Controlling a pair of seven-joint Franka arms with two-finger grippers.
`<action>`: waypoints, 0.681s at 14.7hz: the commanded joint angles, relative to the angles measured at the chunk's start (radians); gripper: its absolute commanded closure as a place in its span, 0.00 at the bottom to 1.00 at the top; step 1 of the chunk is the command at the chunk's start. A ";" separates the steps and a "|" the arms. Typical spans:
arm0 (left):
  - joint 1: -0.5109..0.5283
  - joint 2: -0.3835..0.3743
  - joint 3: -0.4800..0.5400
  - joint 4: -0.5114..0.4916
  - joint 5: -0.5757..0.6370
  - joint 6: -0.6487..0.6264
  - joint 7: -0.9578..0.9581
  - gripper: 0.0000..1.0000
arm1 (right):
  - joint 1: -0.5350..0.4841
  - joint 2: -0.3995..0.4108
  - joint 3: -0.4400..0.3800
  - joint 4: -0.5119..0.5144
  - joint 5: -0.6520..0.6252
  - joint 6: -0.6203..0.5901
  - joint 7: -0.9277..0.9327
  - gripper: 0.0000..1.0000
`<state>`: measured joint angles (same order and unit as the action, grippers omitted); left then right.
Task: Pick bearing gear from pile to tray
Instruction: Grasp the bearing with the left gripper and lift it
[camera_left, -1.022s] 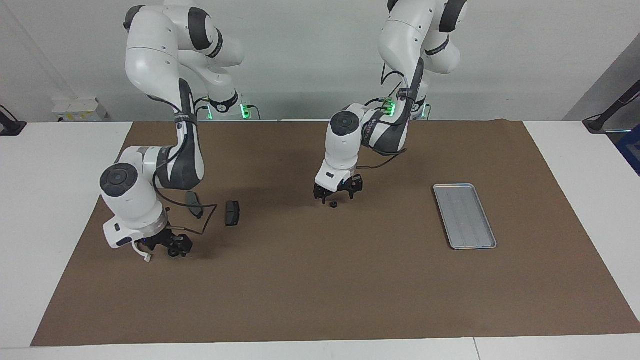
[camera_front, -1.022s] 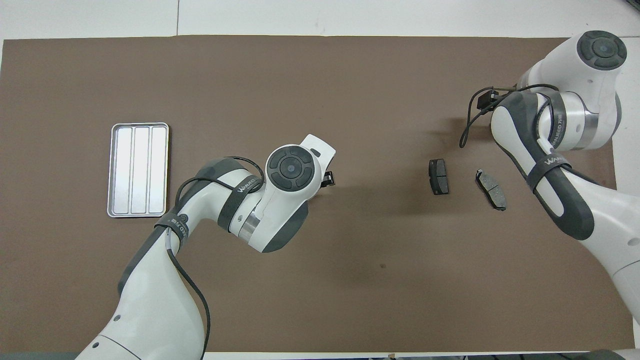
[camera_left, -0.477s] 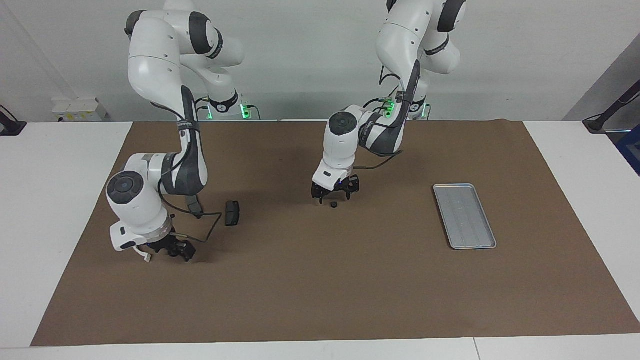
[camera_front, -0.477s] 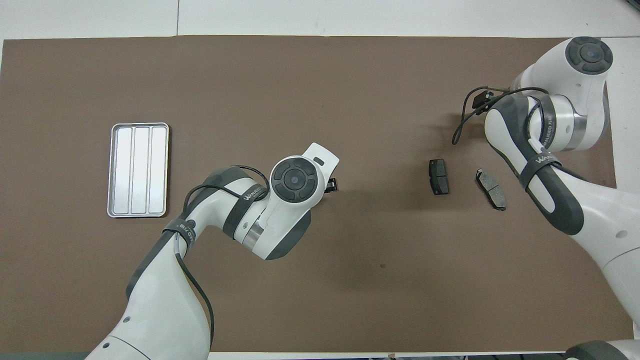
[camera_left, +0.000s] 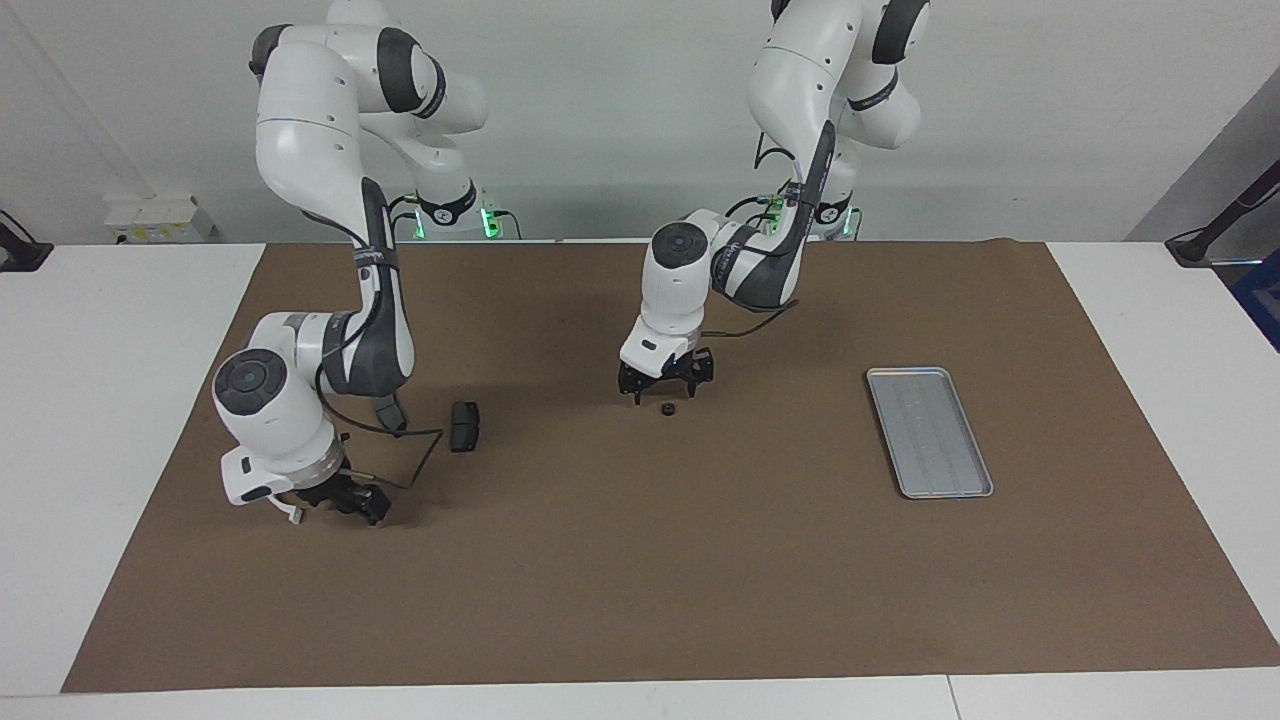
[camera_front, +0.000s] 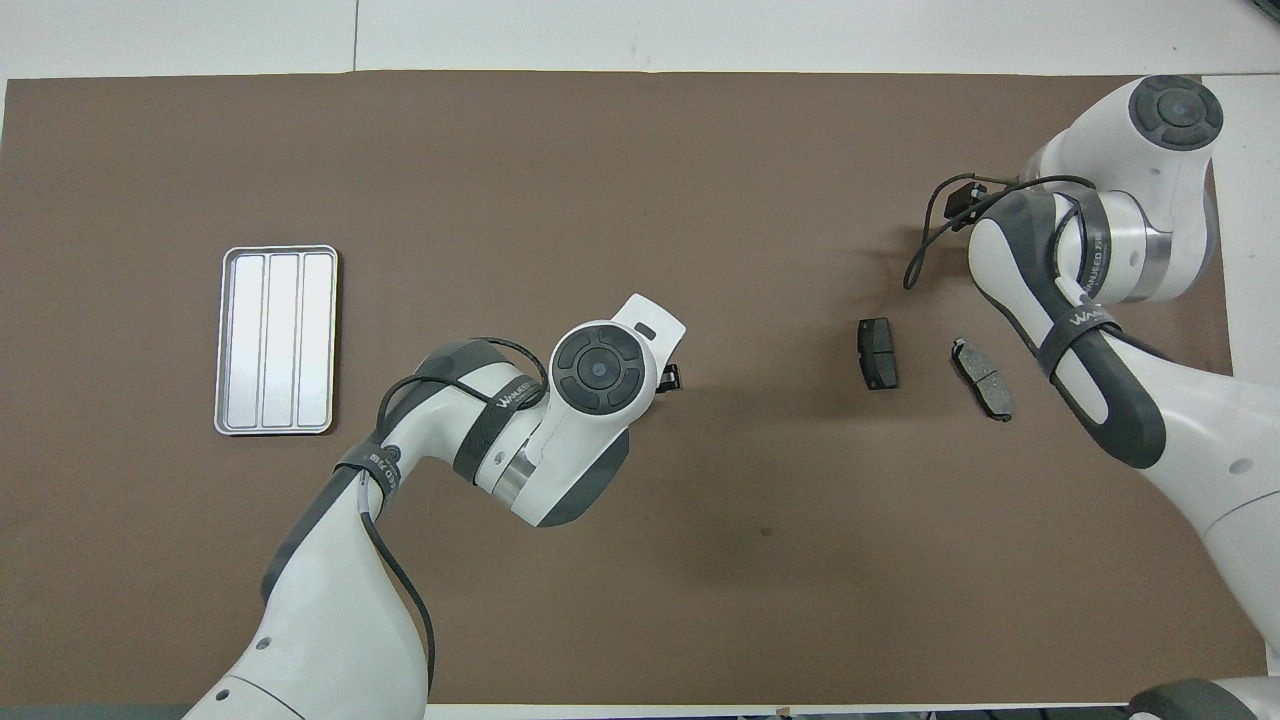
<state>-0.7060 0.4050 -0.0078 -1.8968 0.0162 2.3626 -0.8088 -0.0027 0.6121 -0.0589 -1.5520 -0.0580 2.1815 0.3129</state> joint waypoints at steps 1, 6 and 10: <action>-0.007 -0.018 0.019 -0.039 -0.010 0.040 0.005 0.01 | -0.014 0.005 0.011 -0.006 0.015 0.014 0.035 0.04; 0.006 -0.017 0.020 -0.038 -0.002 0.050 0.014 0.05 | -0.014 0.005 0.011 -0.010 0.044 0.000 0.043 0.04; 0.011 -0.015 0.020 -0.038 -0.002 0.052 0.011 0.35 | -0.020 0.003 0.011 -0.017 0.044 -0.002 0.041 0.09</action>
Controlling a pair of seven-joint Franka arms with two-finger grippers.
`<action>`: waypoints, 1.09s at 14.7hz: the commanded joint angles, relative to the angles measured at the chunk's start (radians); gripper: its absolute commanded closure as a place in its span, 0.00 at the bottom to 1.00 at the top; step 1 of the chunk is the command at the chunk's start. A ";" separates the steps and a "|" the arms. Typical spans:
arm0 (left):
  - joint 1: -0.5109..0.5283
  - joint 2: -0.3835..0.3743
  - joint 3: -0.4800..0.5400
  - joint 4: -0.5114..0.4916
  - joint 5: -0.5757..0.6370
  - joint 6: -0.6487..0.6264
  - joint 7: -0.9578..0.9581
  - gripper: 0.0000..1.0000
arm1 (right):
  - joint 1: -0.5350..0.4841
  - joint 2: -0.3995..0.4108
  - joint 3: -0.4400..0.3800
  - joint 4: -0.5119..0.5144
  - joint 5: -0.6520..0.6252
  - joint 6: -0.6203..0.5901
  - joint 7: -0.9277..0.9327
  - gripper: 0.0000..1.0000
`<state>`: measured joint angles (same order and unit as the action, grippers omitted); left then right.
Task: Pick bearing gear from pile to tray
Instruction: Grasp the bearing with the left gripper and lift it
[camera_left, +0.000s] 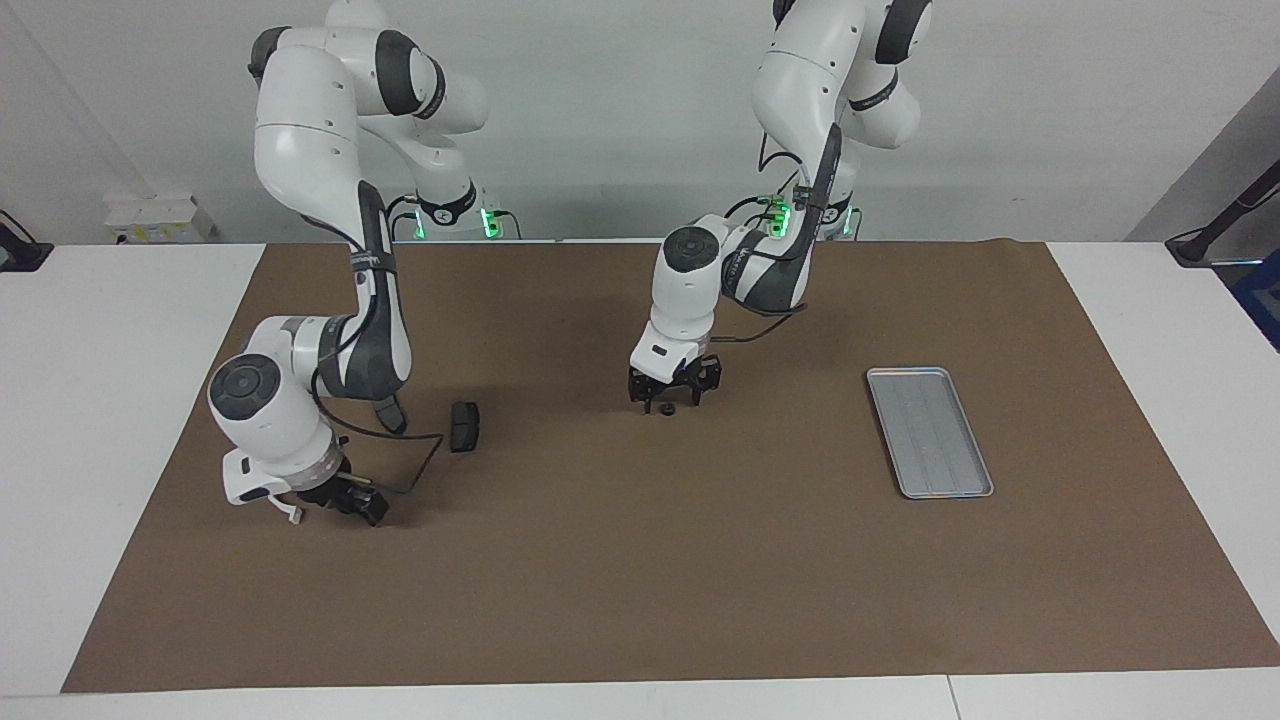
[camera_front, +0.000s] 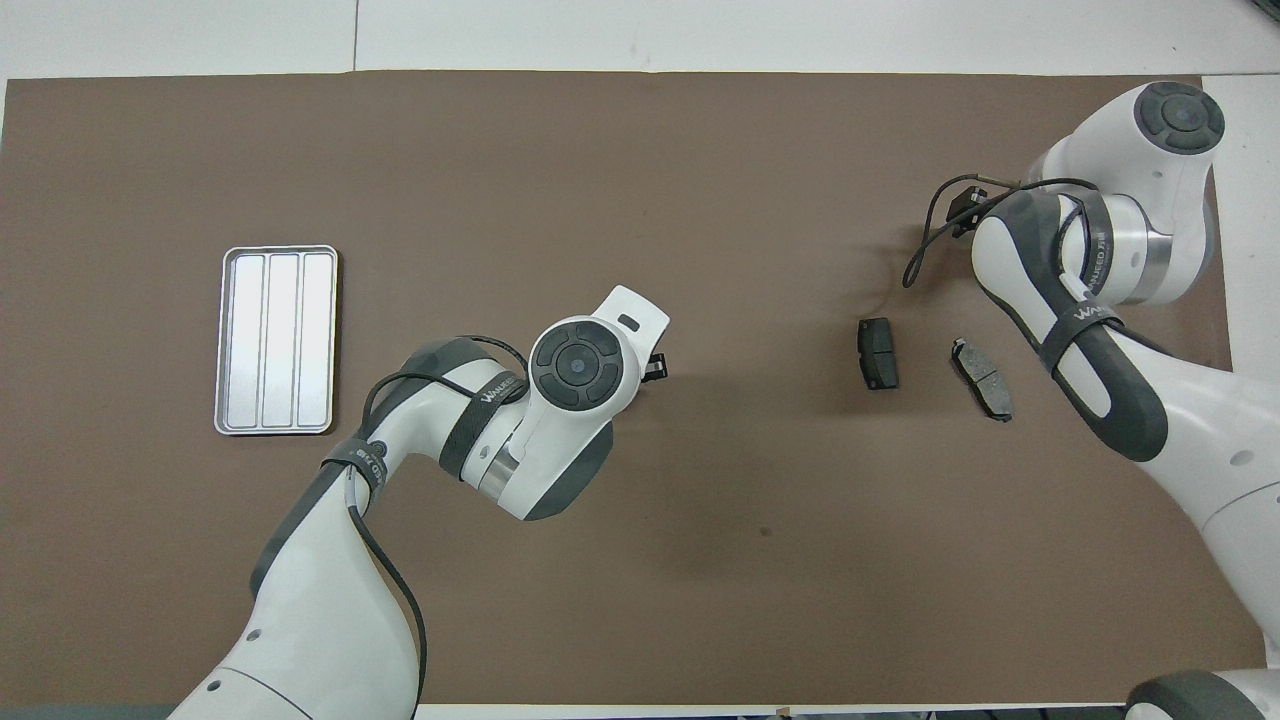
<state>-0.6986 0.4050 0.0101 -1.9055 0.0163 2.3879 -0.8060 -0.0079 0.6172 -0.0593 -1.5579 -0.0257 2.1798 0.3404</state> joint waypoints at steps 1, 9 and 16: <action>0.004 -0.015 0.002 -0.029 -0.004 0.027 0.007 0.48 | -0.017 -0.002 0.013 -0.014 0.012 -0.002 0.016 0.09; 0.007 -0.011 0.014 0.032 -0.004 -0.037 0.008 1.00 | -0.021 -0.010 0.012 -0.014 0.012 -0.046 0.016 0.40; 0.222 -0.118 0.016 0.261 -0.007 -0.441 0.225 1.00 | -0.020 -0.011 0.013 -0.013 0.012 -0.068 0.016 1.00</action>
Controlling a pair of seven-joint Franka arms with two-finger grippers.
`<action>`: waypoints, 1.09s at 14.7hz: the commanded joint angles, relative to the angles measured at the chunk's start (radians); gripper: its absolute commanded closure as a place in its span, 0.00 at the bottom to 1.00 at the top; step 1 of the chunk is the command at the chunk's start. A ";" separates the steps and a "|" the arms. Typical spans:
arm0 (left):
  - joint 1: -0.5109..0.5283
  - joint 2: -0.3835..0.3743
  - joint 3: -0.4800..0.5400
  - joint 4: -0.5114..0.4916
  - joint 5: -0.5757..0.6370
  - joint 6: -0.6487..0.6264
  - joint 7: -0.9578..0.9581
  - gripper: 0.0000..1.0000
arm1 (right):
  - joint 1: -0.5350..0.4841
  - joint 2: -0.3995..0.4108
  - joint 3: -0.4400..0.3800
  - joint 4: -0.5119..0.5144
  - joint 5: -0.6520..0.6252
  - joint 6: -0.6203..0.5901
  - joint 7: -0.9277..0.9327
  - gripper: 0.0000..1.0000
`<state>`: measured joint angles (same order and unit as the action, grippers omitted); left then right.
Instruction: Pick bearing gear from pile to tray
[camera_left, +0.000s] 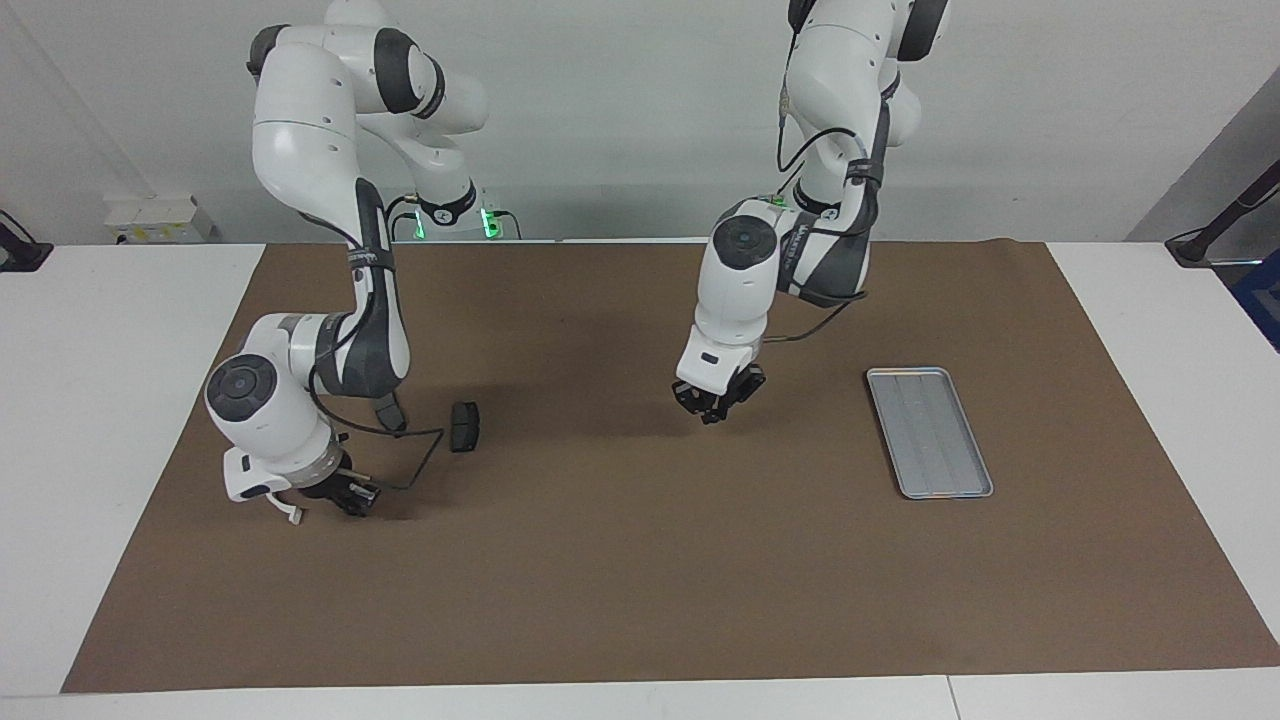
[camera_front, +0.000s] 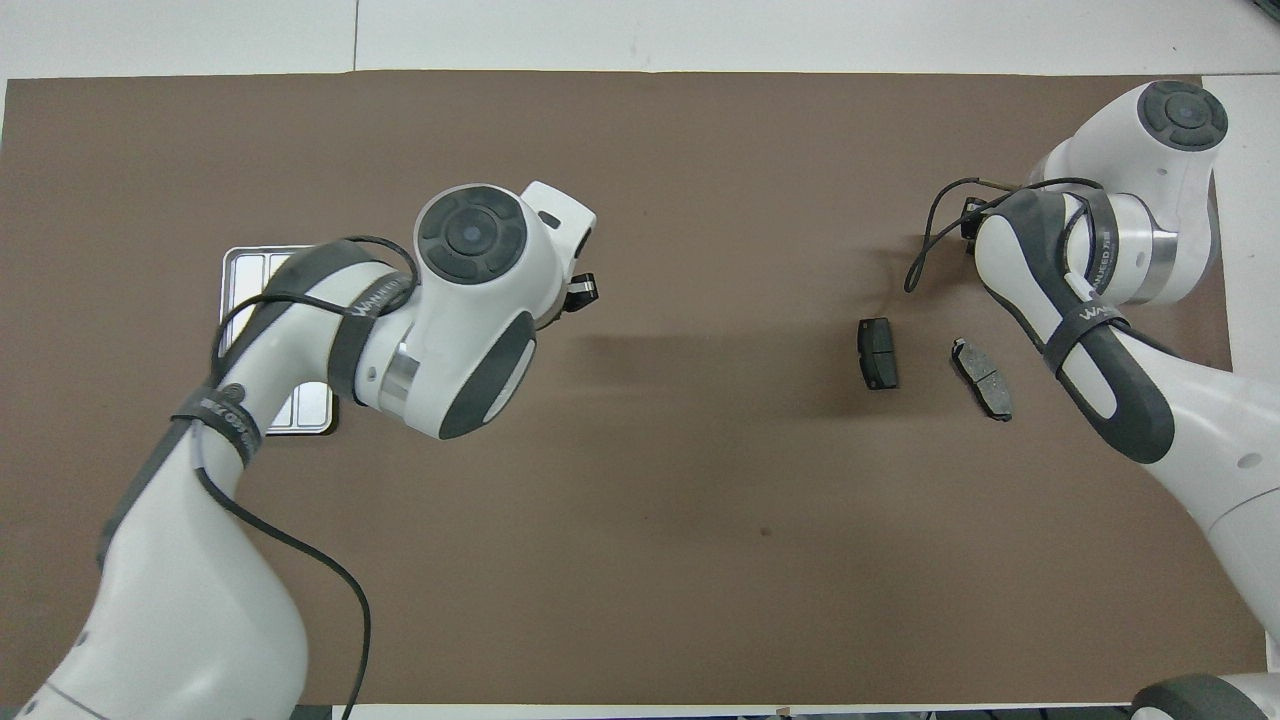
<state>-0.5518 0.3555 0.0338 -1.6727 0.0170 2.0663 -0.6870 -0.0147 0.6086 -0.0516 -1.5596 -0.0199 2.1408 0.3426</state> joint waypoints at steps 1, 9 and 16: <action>0.125 -0.094 -0.008 0.036 -0.011 -0.159 0.169 1.00 | -0.013 -0.003 0.006 -0.011 0.006 -0.028 0.013 1.00; 0.571 -0.184 -0.006 0.001 -0.054 -0.252 0.861 1.00 | 0.002 -0.044 0.010 0.013 -0.008 -0.094 -0.001 1.00; 0.595 -0.267 -0.008 -0.324 -0.061 0.081 0.906 1.00 | 0.035 -0.174 0.015 0.015 -0.015 -0.246 -0.002 1.00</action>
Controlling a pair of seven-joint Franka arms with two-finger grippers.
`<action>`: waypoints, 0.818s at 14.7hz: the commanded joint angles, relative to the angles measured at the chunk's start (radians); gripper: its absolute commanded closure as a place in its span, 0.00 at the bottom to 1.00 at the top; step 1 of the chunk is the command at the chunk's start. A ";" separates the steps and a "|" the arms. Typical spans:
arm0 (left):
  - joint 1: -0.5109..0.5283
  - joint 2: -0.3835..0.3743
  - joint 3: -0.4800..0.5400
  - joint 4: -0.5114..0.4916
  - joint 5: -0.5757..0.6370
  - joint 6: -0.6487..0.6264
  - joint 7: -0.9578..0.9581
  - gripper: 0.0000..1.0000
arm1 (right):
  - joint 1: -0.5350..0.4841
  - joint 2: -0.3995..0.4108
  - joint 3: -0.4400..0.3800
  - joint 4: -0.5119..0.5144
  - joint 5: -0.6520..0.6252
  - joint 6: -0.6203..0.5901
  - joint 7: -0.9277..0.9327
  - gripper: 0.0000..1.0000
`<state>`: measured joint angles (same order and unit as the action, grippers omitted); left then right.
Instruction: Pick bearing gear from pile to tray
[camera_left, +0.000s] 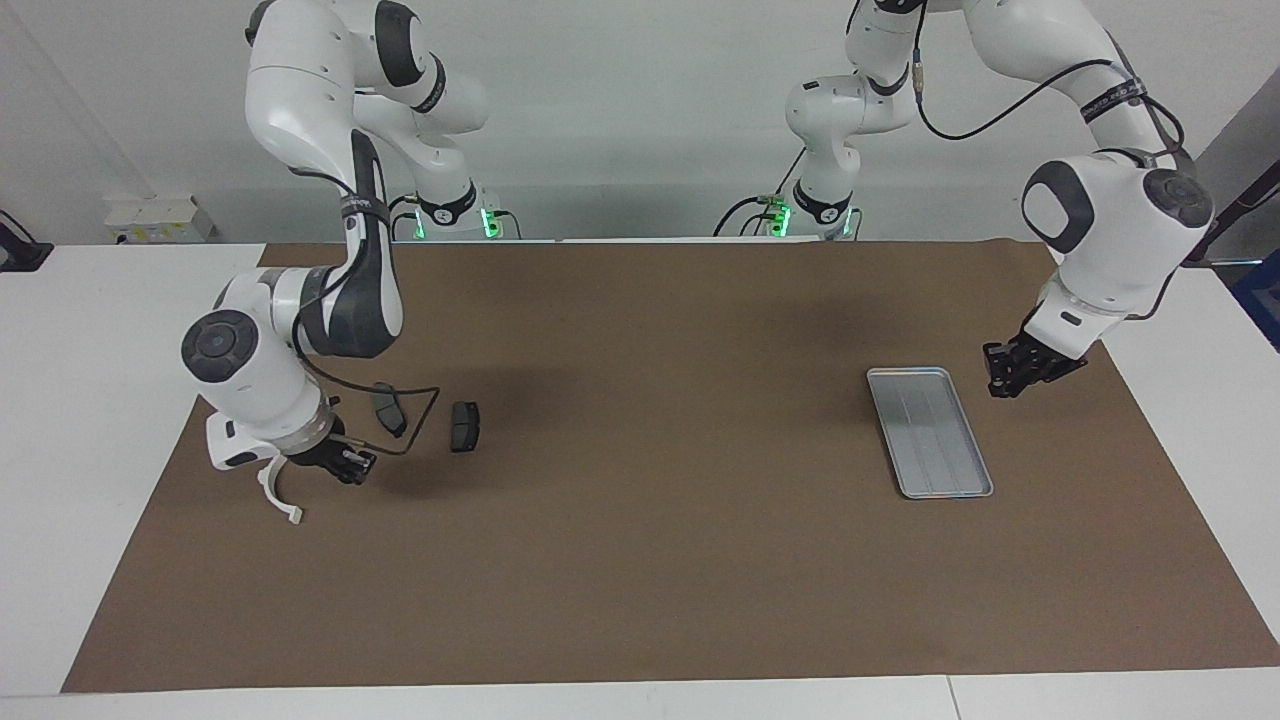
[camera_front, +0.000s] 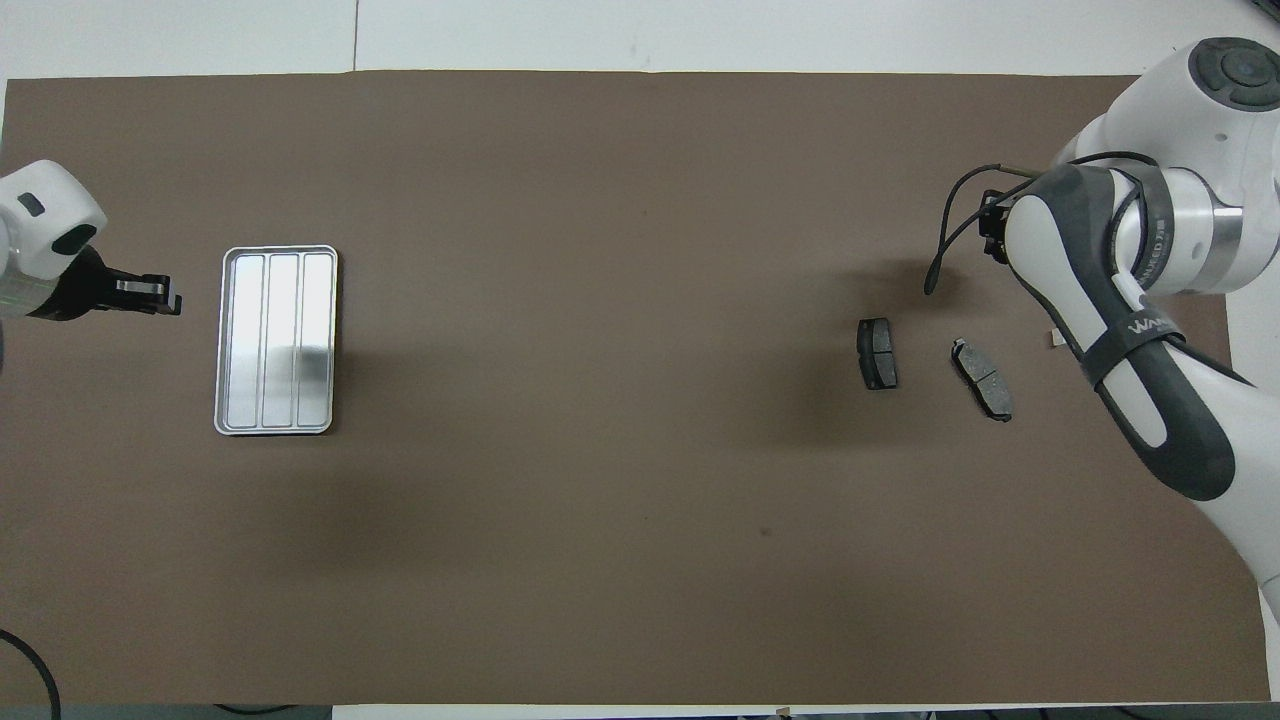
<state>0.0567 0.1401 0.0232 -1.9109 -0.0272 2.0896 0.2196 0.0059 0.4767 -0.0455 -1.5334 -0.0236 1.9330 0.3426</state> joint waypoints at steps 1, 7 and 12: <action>-0.021 -0.053 0.003 -0.109 -0.017 0.085 -0.005 1.00 | 0.025 -0.062 0.009 -0.010 -0.013 -0.066 -0.001 1.00; -0.044 -0.057 0.001 -0.256 -0.016 0.220 -0.009 1.00 | 0.109 -0.203 0.009 0.018 -0.013 -0.241 0.003 1.00; -0.054 -0.045 0.001 -0.306 -0.016 0.273 -0.020 1.00 | 0.202 -0.299 0.009 0.018 -0.004 -0.313 0.032 1.00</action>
<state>0.0204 0.1256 0.0130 -2.1575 -0.0275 2.3138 0.2125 0.1840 0.2038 -0.0423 -1.5028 -0.0242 1.6343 0.3431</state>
